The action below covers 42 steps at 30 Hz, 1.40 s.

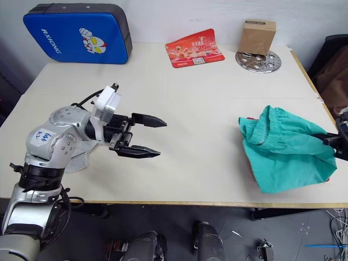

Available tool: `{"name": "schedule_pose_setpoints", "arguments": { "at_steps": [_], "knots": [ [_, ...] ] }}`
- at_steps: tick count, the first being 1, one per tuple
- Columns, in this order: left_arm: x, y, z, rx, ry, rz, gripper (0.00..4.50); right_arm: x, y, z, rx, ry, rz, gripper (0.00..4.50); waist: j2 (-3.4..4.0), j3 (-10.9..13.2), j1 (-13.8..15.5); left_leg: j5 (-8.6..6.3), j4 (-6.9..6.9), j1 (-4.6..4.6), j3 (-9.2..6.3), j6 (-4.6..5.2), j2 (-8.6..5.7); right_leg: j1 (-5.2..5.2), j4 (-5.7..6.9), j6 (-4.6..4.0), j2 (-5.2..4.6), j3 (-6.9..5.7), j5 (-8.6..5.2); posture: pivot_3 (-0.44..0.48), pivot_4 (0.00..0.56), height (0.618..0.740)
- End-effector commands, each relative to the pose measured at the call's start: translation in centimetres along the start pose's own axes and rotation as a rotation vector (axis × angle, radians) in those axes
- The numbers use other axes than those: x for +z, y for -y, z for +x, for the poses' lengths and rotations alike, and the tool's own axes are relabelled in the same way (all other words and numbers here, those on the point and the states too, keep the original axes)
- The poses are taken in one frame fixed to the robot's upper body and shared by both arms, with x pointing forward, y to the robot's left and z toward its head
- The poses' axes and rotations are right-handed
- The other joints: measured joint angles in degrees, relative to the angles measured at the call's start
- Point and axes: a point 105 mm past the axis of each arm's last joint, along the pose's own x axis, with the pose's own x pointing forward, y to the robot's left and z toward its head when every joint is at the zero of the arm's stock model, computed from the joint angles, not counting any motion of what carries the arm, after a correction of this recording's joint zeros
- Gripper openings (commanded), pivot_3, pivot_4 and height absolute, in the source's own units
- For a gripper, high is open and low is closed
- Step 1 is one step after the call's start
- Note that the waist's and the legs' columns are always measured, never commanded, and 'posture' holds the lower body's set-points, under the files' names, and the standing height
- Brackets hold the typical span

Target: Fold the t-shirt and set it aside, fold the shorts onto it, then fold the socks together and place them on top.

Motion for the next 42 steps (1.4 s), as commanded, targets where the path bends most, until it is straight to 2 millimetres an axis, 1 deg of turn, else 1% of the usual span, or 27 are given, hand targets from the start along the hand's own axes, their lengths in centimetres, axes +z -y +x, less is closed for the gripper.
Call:
{"name": "schedule_pose_setpoints", "arguments": {
  "at_steps": [1,5,8,11,12,13,15,18,19,20,22,23,24,25,26,27,29,30,31,33,34,36,37,38,39,41,42],
  "knots": [
    [1.0,-0.1,0.4,-0.008,0.004,0.053,4.50,0.7,0.1,-0.5,-0.030,0.100,-0.007,0.02,0.00,0.0,0.1,0.00,0.00,-0.01,0.01,0.00,-0.01,-0.01,0.06,0.00,0.00,0.00,0.00,0.000,0.150,0.740],
    [1.2,-0.4,0.5,-0.005,0.008,0.053,4.50,-0.9,1.3,-0.1,-0.118,0.129,0.034,0.02,0.03,0.0,0.2,0.01,0.03,0.00,0.00,0.00,-0.02,-0.01,0.23,0.00,0.00,0.01,0.00,0.000,0.150,0.740],
    [1.1,-0.4,0.6,-0.010,0.005,0.050,4.50,-0.2,0.9,-0.3,-0.102,0.223,0.083,0.02,0.03,0.0,0.2,0.01,0.03,0.04,0.00,-0.01,-0.01,0.02,0.18,0.00,0.01,0.03,0.00,0.000,0.150,0.740],
    [1.0,-0.5,0.8,-0.016,0.003,0.051,4.50,0.0,0.8,-0.5,-0.119,0.243,0.050,0.71,0.03,0.0,0.1,0.02,0.03,0.04,0.01,-0.03,-0.01,0.01,0.20,0.00,0.01,0.04,0.00,0.000,0.150,0.740],
    [1.0,-0.5,0.8,-0.017,0.003,0.050,4.50,0.0,0.4,-0.7,-0.109,0.239,0.021,0.99,0.04,0.0,0.1,0.02,0.03,0.04,0.00,-0.02,-0.01,0.00,0.21,0.00,0.01,0.04,0.00,0.000,0.150,0.740],
    [1.0,-0.6,0.9,-0.018,0.003,0.050,4.50,0.2,0.0,-0.9,-0.095,0.238,-0.011,1.38,0.03,0.0,0.1,0.02,0.02,0.04,-0.01,-0.02,-0.01,0.00,0.21,0.00,0.01,0.04,0.00,0.000,0.150,0.740],
    [1.0,-0.6,0.8,-0.017,0.002,0.046,4.50,0.6,-0.7,-1.4,-0.076,0.243,-0.070,2.01,0.04,0.0,0.2,0.02,0.02,0.03,-0.03,-0.03,-0.01,0.02,0.22,0.00,0.02,0.03,0.00,0.000,0.150,0.740],
    [0.5,-0.8,0.3,-0.001,-0.010,0.029,4.50,1.6,-1.2,-2.7,-0.083,0.246,-0.190,3.03,0.04,0.0,0.2,0.02,0.03,0.04,-0.02,-0.02,-0.03,0.02,0.21,0.00,0.01,0.05,0.00,0.000,0.150,0.740],
    [0.2,-0.8,0.1,0.009,-0.016,0.021,4.50,2.2,-1.3,-3.2,-0.085,0.253,-0.225,3.42,0.04,0.0,0.3,0.02,0.03,0.04,-0.03,-0.02,-0.04,0.02,0.22,0.00,0.01,0.05,0.00,0.000,0.150,0.740],
    [0.0,-0.9,-0.2,0.020,-0.022,0.014,4.50,2.8,-1.5,-3.7,-0.084,0.262,-0.256,3.68,0.04,0.0,0.3,0.03,0.04,0.05,-0.02,-0.02,-0.03,0.02,0.21,0.00,0.01,0.05,0.00,0.000,0.150,0.740],
    [-0.5,-1.0,-1.1,0.060,-0.036,-0.003,4.50,4.8,-2.3,-4.8,-0.057,0.309,-0.310,4.36,0.05,0.0,0.1,0.03,0.03,0.07,-0.02,-0.02,-0.02,0.02,0.18,0.00,0.03,0.06,0.00,0.000,0.150,0.740],
    [-0.7,-1.0,-1.6,0.082,-0.042,-0.011,4.50,5.7,-2.9,-5.2,-0.036,0.332,-0.326,4.43,0.06,0.0,-0.1,0.03,0.02,0.09,0.00,-0.02,-0.02,0.02,0.17,0.00,0.03,0.07,0.00,0.000,0.150,0.740],
    [-1.0,-1.2,-2.2,0.114,-0.047,-0.020,4.50,6.7,-3.7,-5.6,0.000,0.363,-0.335,4.43,0.06,0.0,-0.2,0.03,0.00,0.12,0.01,-0.03,0.00,0.02,0.17,-0.01,0.04,0.09,-0.01,0.000,0.150,0.740],
    [-1.2,-1.2,-2.7,0.135,-0.051,-0.026,4.50,7.4,-4.2,-5.8,0.024,0.381,-0.338,4.43,0.06,0.0,-0.4,0.03,-0.01,0.13,0.01,-0.04,0.01,0.02,0.17,-0.01,0.04,0.09,-0.01,0.000,0.150,0.740],
    [-1.5,-1.3,-3.3,0.168,-0.059,-0.037,4.50,8.2,-5.3,-5.9,0.069,0.408,-0.341,4.43,0.05,0.0,-0.3,0.04,-0.01,0.19,0.04,-0.04,0.02,0.04,0.18,-0.01,0.05,0.11,-0.01,0.000,0.150,0.740],
    [-2.1,-1.5,-4.3,0.222,-0.077,-0.050,4.50,9.2,-7.1,-5.8,0.150,0.443,-0.341,4.43,0.05,0.0,-0.4,0.04,0.00,0.21,0.00,-0.05,0.03,0.07,0.17,-0.03,0.04,0.10,-0.02,0.000,0.150,0.740],
    [-3.3,-1.7,-6.2,0.333,-0.114,-0.074,4.50,10.4,-11.0,-5.4,0.324,0.485,-0.348,4.43,0.05,0.0,-0.6,0.04,-0.04,0.31,0.05,-0.06,0.03,0.08,0.20,-0.05,0.03,0.17,-0.03,0.000,0.150,0.740],
    [-3.9,-1.7,-7.3,0.393,-0.129,-0.085,4.50,10.5,-13.2,-5.2,0.422,0.488,-0.362,4.43,0.04,0.0,-0.5,0.03,-0.06,0.36,0.04,-0.07,0.05,0.10,0.24,-0.11,0.02,0.17,-0.06,0.000,0.150,0.740],
    [-4.7,-1.7,-8.9,0.491,-0.156,-0.088,4.50,10.2,-15.9,-5.0,0.548,0.477,-0.384,4.43,0.03,0.0,-0.4,0.02,-0.06,0.37,0.04,-0.10,0.08,0.11,0.24,-0.14,0.03,0.15,-0.08,0.000,0.150,0.740],
    [-5.8,-1.6,-11.4,0.636,-0.204,-0.091,4.50,9.4,-19.5,-5.0,0.721,0.452,-0.413,4.43,0.03,0.0,-0.4,0.00,-0.10,0.42,0.01,-0.13,0.11,0.14,0.25,-0.20,0.02,0.14,-0.12,0.000,0.150,0.740],
    [-6.3,-1.2,-12.6,0.697,-0.230,-0.095,4.50,8.9,-20.9,-4.9,0.792,0.436,-0.421,4.43,0.01,0.0,-0.3,0.00,-0.12,0.42,-0.01,-0.14,0.11,0.13,0.25,-0.23,0.01,0.12,-0.13,0.000,0.150,0.740],
    [-7.0,-0.4,-14.3,0.771,-0.275,-0.108,4.50,8.1,-22.6,-4.8,0.877,0.415,-0.423,4.43,0.01,0.0,-0.1,-0.01,-0.13,0.37,-0.04,-0.13,0.11,0.11,0.23,-0.24,-0.03,0.08,-0.14,0.000,0.150,0.740],
    [-7.3,0.0,-14.9,0.792,-0.294,-0.114,4.50,7.8,-23.0,-4.8,0.901,0.408,-0.421,4.43,-0.01,0.0,0.1,-0.03,-0.12,0.33,-0.05,-0.10,0.10,0.10,0.23,-0.24,-0.06,0.06,-0.14,0.000,0.150,0.740],
    [-7.9,0.4,-16.1,0.835,-0.333,-0.124,4.50,7.5,-23.6,-4.7,0.929,0.401,-0.422,4.43,-0.02,0.0,0.3,-0.04,-0.10,0.25,-0.11,-0.06,0.08,0.07,0.20,-0.23,-0.10,0.00,-0.14,0.000,0.150,0.740],
    [-8.4,0.9,-17.3,0.871,-0.376,-0.130,4.50,7.1,-24.0,-4.5,0.952,0.391,-0.418,4.43,-0.02,0.0,0.5,-0.07,-0.06,0.20,-0.13,-0.02,0.07,0.06,0.20,-0.23,-0.14,-0.03,-0.14,0.000,0.150,0.740],
    [-9.1,1.5,-18.8,0.909,-0.444,-0.135,4.50,6.7,-24.3,-4.2,0.972,0.380,-0.411,4.43,-0.04,0.0,0.9,-0.11,-0.04,0.15,-0.13,0.05,0.05,0.06,0.15,-0.21,-0.18,-0.05,-0.12,0.000,0.150,0.740],
    [-9.4,1.8,-19.2,0.915,-0.467,-0.135,4.50,6.5,-24.3,-4.1,0.975,0.376,-0.408,4.43,-0.05,0.0,1.1,-0.13,-0.03,0.15,-0.13,0.09,0.03,0.06,0.10,-0.20,-0.21,-0.06,-0.12,0.000,0.150,0.740]
  ]
}}
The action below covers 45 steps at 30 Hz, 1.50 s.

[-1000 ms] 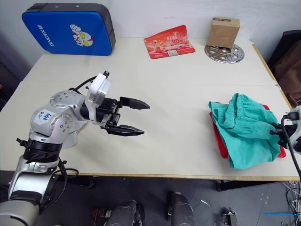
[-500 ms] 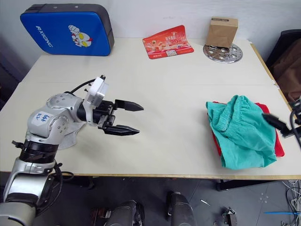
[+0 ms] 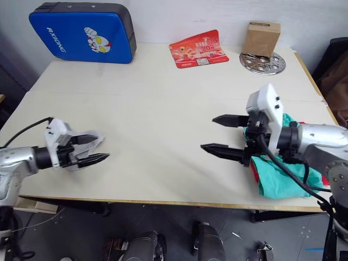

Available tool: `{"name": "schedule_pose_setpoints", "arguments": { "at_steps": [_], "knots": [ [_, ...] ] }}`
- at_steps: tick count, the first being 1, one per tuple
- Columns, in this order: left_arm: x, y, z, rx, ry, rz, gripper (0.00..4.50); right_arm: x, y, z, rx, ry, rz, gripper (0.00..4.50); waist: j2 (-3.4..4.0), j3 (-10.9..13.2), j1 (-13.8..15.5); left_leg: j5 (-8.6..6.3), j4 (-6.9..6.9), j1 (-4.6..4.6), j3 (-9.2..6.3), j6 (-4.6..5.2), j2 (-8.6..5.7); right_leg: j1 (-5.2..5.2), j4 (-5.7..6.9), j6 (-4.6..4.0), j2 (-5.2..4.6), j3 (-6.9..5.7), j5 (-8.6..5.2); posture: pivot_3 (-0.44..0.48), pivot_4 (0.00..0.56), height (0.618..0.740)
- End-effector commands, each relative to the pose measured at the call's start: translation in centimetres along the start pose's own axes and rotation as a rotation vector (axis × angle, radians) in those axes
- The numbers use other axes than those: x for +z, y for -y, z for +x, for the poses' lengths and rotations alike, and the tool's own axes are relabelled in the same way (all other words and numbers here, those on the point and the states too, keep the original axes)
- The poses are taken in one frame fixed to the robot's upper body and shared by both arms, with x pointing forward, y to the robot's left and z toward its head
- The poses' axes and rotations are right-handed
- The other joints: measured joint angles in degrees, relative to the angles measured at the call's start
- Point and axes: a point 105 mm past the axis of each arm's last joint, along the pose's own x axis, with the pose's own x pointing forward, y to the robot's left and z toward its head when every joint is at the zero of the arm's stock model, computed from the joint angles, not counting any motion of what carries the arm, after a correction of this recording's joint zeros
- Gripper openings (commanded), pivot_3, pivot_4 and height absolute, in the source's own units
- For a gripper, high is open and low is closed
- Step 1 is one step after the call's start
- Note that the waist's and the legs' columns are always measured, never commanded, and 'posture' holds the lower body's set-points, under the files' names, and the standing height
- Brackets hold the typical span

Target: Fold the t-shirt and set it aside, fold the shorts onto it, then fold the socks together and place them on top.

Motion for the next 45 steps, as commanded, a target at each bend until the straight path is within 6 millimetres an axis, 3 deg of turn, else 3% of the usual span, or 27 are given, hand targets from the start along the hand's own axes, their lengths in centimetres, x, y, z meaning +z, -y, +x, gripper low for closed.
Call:
{"name": "schedule_pose_setpoints", "arguments": {
  "at_steps": [1,4,7,13,17,23,29,35,39,45],
  "knots": [
    [-0.7,-1.6,-1.9,0.090,-0.064,0.079,4.50,0.0,-0.5,0.2,0.029,0.018,-0.021,4.43,-0.01,0.0,0.3,0.00,0.00,-0.01,-0.01,0.00,0.00,0.00,-0.02,0.00,0.00,-0.01,0.00,0.000,0.150,0.740],
    [-2.4,-3.2,-3.0,0.162,-0.135,0.095,4.50,-0.6,-0.5,0.2,0.032,0.009,-0.014,4.43,-0.01,0.0,0.2,-0.02,-0.01,-0.02,-0.01,0.02,0.01,-0.01,-0.03,0.00,0.00,-0.03,0.00,0.000,0.150,0.740],
    [-2.6,-4.1,-3.1,0.183,-0.139,0.075,4.50,-0.6,-0.5,0.3,0.037,0.015,-0.013,4.43,-0.01,0.0,0.1,-0.03,-0.01,-0.05,0.03,0.02,0.02,-0.07,0.01,0.00,0.02,-0.04,0.00,0.000,0.150,0.740],
    [-3.8,-5.1,-1.3,0.206,-0.184,0.011,4.50,-0.6,-0.6,0.6,0.032,0.029,-0.015,4.43,-0.08,0.0,0.2,-0.03,-0.01,-0.07,0.04,0.02,0.00,-0.06,0.17,0.01,0.03,-0.07,0.01,0.000,0.150,0.740],
    [-4.6,-4.4,-0.6,0.139,-0.210,-0.084,3.64,-0.6,-0.7,0.5,0.021,0.032,-0.014,4.50,-0.09,-0.1,0.1,-0.03,-0.01,-0.09,0.05,0.02,0.03,-0.07,0.21,0.02,0.09,-0.09,0.01,0.000,0.150,0.740],
    [-4.9,-3.4,-0.5,0.088,-0.258,-0.163,1.75,-0.8,-0.4,0.4,-0.008,0.033,-0.006,4.50,-0.09,-0.1,0.1,-0.02,0.01,-0.03,0.09,0.02,0.03,-0.06,0.29,0.02,0.09,-0.04,0.01,0.000,0.150,0.740],
    [-2.7,1.0,1.1,-0.067,-0.214,-0.259,0.01,-1.3,-0.4,0.4,-0.019,0.027,0.003,4.50,-0.09,-0.1,0.0,-0.03,0.00,-0.03,0.09,0.02,0.02,-0.04,0.27,0.02,0.06,0.00,0.01,0.000,0.150,0.740],
    [2.2,6.5,4.8,-0.179,-0.163,-0.406,0.01,-2.0,0.0,0.3,-0.035,0.004,0.009,4.50,-0.15,-0.1,0.6,-0.01,0.15,-0.18,-0.09,0.05,-0.01,-0.01,0.27,0.08,0.06,-0.05,0.05,0.000,0.150,0.740],
    [5.1,9.8,8.3,-0.208,-0.123,-0.524,0.01,-2.7,0.4,0.2,-0.070,-0.019,0.005,4.50,-0.19,-0.1,0.5,0.01,0.23,-0.25,-0.12,0.08,-0.06,0.04,0.21,0.22,0.11,-0.03,0.13,0.000,0.150,0.740],
    [6.1,11.6,11.7,-0.183,-0.164,-0.496,0.01,-3.3,0.3,0.4,-0.086,-0.029,0.003,4.50,-0.20,-0.1,-0.5,0.12,0.05,-0.07,-0.04,-0.15,0.00,0.01,0.27,0.18,0.20,0.04,0.12,0.000,0.150,0.740]
  ]
}}
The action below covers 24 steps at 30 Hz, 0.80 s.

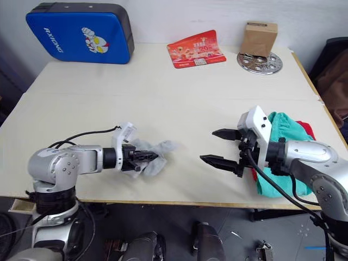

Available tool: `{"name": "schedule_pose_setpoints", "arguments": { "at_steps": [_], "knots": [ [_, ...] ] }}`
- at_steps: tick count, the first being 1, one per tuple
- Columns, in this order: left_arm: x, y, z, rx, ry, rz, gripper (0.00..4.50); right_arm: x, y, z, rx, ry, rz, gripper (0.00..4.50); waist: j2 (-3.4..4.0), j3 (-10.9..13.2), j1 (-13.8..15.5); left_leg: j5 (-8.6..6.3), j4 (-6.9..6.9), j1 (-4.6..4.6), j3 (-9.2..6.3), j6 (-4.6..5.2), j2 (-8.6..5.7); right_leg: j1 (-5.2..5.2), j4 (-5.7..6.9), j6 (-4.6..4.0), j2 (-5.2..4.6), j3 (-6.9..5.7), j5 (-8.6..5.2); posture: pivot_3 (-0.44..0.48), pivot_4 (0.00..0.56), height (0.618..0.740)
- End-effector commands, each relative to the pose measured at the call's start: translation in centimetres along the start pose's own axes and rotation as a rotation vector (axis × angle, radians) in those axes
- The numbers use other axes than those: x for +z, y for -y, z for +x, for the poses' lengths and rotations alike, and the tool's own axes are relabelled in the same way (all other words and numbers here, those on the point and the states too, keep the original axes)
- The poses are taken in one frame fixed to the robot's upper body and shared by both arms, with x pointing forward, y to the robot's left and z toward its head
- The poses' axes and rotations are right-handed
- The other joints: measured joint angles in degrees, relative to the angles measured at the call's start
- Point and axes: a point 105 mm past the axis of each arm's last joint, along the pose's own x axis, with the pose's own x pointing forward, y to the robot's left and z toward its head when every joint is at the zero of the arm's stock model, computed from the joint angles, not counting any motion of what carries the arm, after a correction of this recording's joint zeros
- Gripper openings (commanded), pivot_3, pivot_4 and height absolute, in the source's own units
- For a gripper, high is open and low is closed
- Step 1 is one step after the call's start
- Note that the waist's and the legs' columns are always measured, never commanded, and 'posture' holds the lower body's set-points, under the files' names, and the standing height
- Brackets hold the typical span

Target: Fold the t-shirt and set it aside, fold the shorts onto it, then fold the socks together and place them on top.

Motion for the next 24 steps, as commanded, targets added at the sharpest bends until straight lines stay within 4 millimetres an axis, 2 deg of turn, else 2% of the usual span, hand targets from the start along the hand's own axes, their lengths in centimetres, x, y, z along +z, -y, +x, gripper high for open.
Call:
{"name": "schedule_pose_setpoints", "arguments": {
  "at_steps": [1,6,10,13,16,24],
  "knots": [
    [1.0,0.6,1.7,0.034,-0.002,0.011,0.01,0.4,-0.3,0.2,-0.005,0.016,-0.044,4.50,0.00,0.0,0.3,0.01,0.00,0.02,0.00,-0.02,0.00,0.01,0.04,-0.03,0.00,0.01,-0.01,0.000,0.150,0.740],
    [2.2,1.3,4.8,0.041,-0.006,-0.020,0.01,-0.2,0.4,0.4,-0.054,-0.008,-0.060,4.50,-0.01,0.0,0.9,0.05,0.06,0.11,-0.01,0.00,-0.10,0.08,-0.11,-0.04,-0.07,0.07,-0.02,0.000,0.150,0.740],
    [3.0,1.7,5.9,0.025,0.011,-0.063,0.01,-0.6,0.6,0.5,-0.078,-0.015,-0.059,4.50,-0.01,0.0,1.0,0.05,0.06,0.05,-0.04,0.00,-0.08,0.07,-0.08,-0.04,-0.07,0.01,-0.02,0.000,0.150,0.740],
    [3.3,2.0,6.0,-0.005,0.018,-0.085,0.80,-1.1,0.8,0.6,-0.101,-0.027,-0.062,4.50,-0.01,0.0,0.9,0.05,0.05,0.05,-0.04,0.00,-0.07,0.07,-0.05,-0.04,-0.06,-0.01,-0.02,0.000,0.150,0.740],
    [3.3,2.2,5.2,-0.043,0.017,-0.110,1.76,-1.4,1.0,0.7,-0.124,-0.031,-0.057,4.50,0.00,0.0,0.8,0.06,0.04,0.06,-0.02,-0.03,-0.06,0.04,0.13,-0.04,-0.05,0.00,-0.02,0.000,0.150,0.740],
    [1.7,1.8,1.3,-0.113,-0.050,0.042,4.23,-2.0,1.3,0.9,-0.148,-0.045,-0.048,4.50,0.00,0.0,0.7,0.07,0.03,0.13,-0.01,-0.08,-0.04,0.04,0.19,-0.11,-0.06,0.03,-0.06,0.000,0.150,0.740]
  ]
}}
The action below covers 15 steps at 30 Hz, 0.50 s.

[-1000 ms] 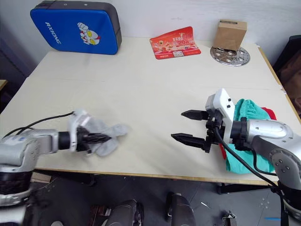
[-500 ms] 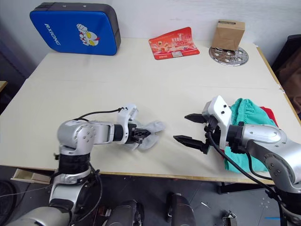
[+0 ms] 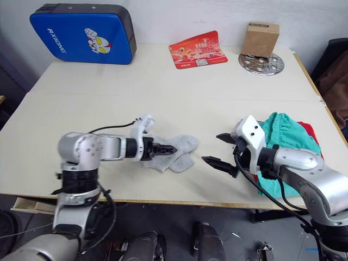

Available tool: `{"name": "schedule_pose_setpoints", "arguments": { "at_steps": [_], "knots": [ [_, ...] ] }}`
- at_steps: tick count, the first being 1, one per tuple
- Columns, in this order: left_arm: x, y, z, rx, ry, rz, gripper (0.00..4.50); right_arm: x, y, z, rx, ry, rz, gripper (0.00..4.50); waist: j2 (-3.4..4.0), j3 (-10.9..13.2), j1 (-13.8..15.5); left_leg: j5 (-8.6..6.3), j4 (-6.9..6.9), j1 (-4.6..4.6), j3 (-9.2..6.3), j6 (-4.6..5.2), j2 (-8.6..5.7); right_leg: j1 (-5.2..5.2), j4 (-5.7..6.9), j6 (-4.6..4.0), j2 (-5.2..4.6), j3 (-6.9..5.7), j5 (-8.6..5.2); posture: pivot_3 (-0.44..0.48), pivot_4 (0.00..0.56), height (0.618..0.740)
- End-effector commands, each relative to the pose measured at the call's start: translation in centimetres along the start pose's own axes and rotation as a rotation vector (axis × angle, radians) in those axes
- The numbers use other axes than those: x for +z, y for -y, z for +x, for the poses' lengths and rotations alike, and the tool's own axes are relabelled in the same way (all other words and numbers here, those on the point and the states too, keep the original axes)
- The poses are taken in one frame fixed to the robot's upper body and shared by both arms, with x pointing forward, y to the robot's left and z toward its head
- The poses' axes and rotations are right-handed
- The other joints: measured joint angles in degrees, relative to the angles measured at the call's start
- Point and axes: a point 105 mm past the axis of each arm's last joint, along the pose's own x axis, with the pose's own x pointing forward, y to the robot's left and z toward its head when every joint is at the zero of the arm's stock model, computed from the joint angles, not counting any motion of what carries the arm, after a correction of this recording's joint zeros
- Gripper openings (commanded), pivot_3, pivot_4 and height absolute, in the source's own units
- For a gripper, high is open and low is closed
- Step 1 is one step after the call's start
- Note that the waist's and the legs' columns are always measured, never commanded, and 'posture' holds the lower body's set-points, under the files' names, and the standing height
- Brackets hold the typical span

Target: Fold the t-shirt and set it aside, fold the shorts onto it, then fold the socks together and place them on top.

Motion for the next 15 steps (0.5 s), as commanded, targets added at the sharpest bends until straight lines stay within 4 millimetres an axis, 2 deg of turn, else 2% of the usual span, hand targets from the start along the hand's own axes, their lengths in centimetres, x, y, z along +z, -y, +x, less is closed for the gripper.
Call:
{"name": "schedule_pose_setpoints", "arguments": {
  "at_steps": [1,5,8,15],
  "knots": [
    [-0.4,1.5,-1.2,-0.085,-0.029,0.148,4.48,0.5,-0.1,0.1,-0.007,0.019,-0.018,4.50,0.00,0.0,0.0,0.00,0.01,0.01,0.00,0.00,0.00,0.01,0.00,0.00,0.00,0.00,0.00,0.000,0.150,0.740],
    [-0.4,1.2,-2.3,-0.102,-0.043,0.290,4.48,0.3,-0.3,0.5,0.002,0.017,-0.001,4.50,0.00,0.0,0.2,0.00,0.00,0.02,0.00,-0.01,-0.02,0.02,-0.06,-0.02,-0.02,0.01,-0.01,0.000,0.150,0.740],
    [0.0,-0.1,-3.6,-0.101,-0.072,0.418,4.48,0.1,-0.1,1.6,-0.008,0.001,-0.001,4.50,0.00,0.0,0.0,0.00,0.00,0.04,0.02,-0.01,-0.02,0.03,-0.28,-0.04,-0.01,0.01,-0.02,0.000,0.150,0.740],
    [-0.2,-0.8,-5.2,-0.187,-0.138,0.636,4.48,-0.4,2.0,4.0,-0.089,-0.032,0.025,4.50,0.01,0.0,-0.5,-0.01,-0.06,0.09,0.13,-0.05,0.01,-0.02,-0.21,-0.17,0.01,0.00,-0.10,0.000,0.150,0.740]
  ]
}}
